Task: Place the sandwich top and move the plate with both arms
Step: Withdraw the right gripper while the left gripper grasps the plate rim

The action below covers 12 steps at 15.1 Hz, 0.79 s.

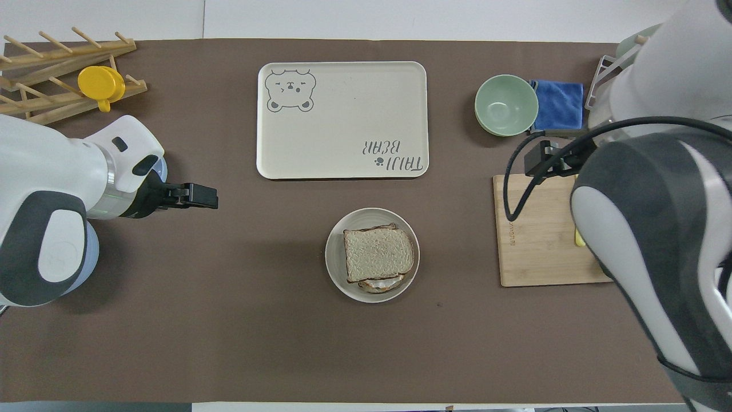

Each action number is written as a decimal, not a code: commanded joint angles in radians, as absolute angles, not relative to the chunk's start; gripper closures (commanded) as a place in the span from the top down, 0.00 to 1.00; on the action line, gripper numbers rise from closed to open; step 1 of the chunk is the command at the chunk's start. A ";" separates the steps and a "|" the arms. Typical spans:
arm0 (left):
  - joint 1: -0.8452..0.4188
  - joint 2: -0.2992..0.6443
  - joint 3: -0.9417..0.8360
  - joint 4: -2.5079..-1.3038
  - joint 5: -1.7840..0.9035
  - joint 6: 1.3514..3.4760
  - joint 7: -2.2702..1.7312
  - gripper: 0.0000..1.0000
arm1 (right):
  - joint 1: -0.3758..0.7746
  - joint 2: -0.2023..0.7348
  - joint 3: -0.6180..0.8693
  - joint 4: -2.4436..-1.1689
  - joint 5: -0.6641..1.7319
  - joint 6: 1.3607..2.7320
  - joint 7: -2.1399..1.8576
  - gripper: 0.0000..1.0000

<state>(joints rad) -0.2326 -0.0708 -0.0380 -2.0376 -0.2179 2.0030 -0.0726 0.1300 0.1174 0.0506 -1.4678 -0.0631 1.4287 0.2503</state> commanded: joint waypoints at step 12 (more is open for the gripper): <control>-0.529 0.222 -0.025 -2.109 -0.290 2.408 -0.107 1.00 | 0.089 0.000 -0.132 -1.589 0.110 1.341 0.065 1.00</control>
